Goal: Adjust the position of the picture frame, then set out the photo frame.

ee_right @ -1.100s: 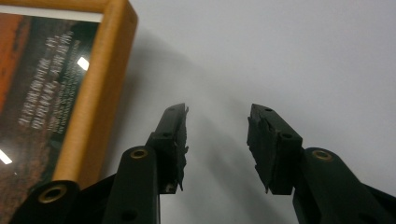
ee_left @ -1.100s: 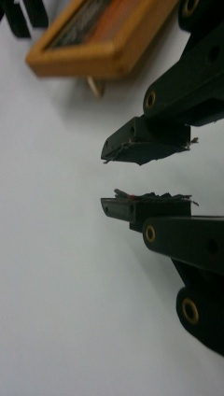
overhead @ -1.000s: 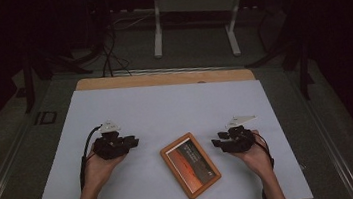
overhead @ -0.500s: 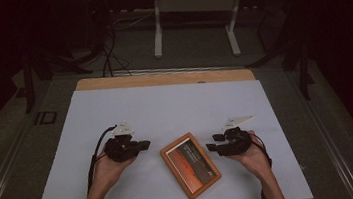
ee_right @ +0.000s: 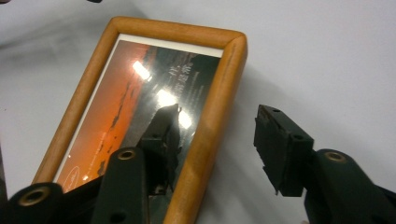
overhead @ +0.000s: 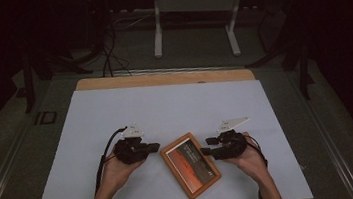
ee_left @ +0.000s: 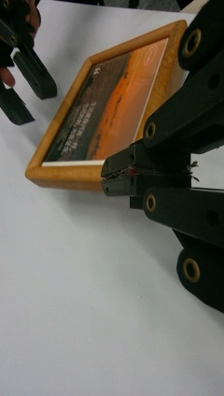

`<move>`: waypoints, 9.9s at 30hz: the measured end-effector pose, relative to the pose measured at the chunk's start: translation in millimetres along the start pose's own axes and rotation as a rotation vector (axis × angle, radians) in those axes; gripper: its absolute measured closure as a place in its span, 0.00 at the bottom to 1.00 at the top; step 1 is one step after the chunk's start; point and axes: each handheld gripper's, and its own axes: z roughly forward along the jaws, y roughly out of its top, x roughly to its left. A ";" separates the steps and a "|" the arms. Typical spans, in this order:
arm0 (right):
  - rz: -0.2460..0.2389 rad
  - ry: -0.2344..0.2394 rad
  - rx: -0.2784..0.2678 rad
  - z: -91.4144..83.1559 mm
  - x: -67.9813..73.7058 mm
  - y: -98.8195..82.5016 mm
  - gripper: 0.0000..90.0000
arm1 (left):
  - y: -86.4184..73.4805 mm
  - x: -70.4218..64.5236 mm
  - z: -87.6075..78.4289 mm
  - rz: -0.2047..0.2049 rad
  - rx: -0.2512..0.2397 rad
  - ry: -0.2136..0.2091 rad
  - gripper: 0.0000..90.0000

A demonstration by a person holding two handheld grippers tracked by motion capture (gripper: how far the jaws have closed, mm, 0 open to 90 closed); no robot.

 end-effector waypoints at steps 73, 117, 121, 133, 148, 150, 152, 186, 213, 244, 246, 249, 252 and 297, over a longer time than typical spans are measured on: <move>0.218 0.215 0.061 30.0 -15.0 -15.0 0.44 | -20.8 -30.4 51.9 -0.329 0.111 -0.064 0.44; 0.264 0.297 -0.152 -1.7 -16.0 -2.4 0.67 | 15.1 -34.0 13.6 -0.178 0.010 -0.043 0.67; 0.249 0.281 -0.169 -3.8 -10.9 2.6 0.68 | 16.2 -30.7 6.5 -0.180 -0.018 -0.036 0.70; 0.201 0.214 -0.216 3.7 3.1 19.8 0.71 | 14.3 -15.8 -11.7 -0.204 -0.108 0.059 0.76; 0.284 0.146 -0.199 21.4 -8.3 29.9 0.67 | 18.0 9.5 5.6 -0.263 -0.113 0.065 0.73; 0.311 0.139 -0.189 23.9 -10.9 30.0 0.67 | 19.6 12.7 10.5 -0.265 -0.103 0.069 0.72; 0.341 0.131 -0.177 26.8 -13.5 30.5 0.65 | 19.8 16.2 15.9 -0.276 -0.101 0.068 0.70; 0.496 0.026 -0.079 63.1 -21.8 14.7 0.54 | -2.0 57.8 56.2 -0.363 -0.045 -0.022 0.54; 0.379 -0.120 -0.142 23.0 -23.3 16.7 0.47 | 12.3 20.8 2.0 -0.228 -0.193 0.225 0.47; 0.163 -0.240 -0.154 15.6 4.5 41.1 0.54 | 9.0 -9.0 -6.4 -0.122 -0.174 0.262 0.47; 0.150 -0.241 -0.157 16.3 7.1 43.5 0.58 | 9.2 -9.4 -6.7 -0.123 -0.171 0.260 0.47; 0.124 -0.240 -0.153 17.6 11.7 47.9 0.63 | 9.1 -10.0 -6.2 -0.120 -0.159 0.260 0.47; 0.100 -0.239 -0.149 19.4 14.8 51.5 0.65 | 8.8 -11.1 -5.4 -0.115 -0.147 0.261 0.47; -0.016 -0.313 -0.058 72.0 -3.5 65.6 1.00 | 6.4 -10.4 -5.6 -0.143 -0.133 0.239 0.47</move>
